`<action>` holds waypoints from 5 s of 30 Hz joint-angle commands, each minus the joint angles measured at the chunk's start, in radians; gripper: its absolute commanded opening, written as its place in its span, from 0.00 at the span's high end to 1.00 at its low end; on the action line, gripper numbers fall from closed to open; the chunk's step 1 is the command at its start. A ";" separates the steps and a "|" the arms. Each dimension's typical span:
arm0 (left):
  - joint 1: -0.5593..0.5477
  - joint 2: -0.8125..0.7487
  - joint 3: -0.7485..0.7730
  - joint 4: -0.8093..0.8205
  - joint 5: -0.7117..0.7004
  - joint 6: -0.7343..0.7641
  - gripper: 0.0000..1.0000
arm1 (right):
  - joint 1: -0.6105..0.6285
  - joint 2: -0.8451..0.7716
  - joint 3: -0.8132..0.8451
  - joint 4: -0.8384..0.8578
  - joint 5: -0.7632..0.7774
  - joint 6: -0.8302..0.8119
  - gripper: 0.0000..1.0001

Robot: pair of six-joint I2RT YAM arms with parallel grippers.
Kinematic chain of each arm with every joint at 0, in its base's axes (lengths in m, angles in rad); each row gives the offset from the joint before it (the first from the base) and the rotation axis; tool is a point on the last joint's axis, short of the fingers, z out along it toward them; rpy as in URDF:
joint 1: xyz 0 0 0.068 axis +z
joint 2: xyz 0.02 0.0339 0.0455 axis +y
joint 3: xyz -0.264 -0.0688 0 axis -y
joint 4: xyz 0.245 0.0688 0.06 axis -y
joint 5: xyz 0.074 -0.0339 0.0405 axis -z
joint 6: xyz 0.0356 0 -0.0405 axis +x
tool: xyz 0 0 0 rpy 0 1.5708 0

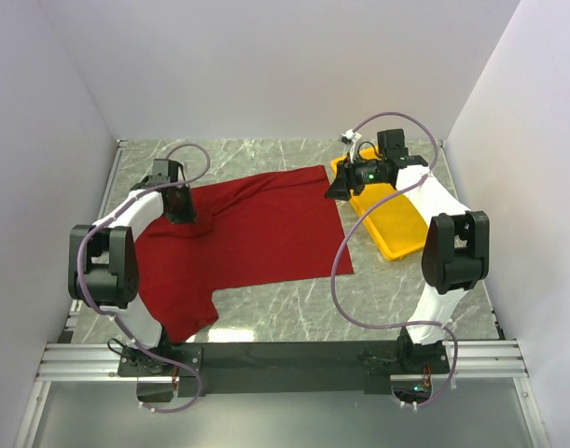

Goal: Fold and stack the t-shirts
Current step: Fold the tshirt

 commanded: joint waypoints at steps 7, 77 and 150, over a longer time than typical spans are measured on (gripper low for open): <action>-0.004 -0.064 -0.064 -0.014 0.075 -0.025 0.99 | 0.001 -0.011 0.003 0.008 -0.020 -0.005 0.43; 0.489 0.441 0.431 0.142 0.388 -0.188 0.81 | 0.058 0.231 0.365 -0.153 0.185 0.043 0.43; 0.593 -0.395 -0.185 0.337 0.312 -0.263 0.16 | 0.190 0.799 1.032 -0.156 0.825 -0.085 0.45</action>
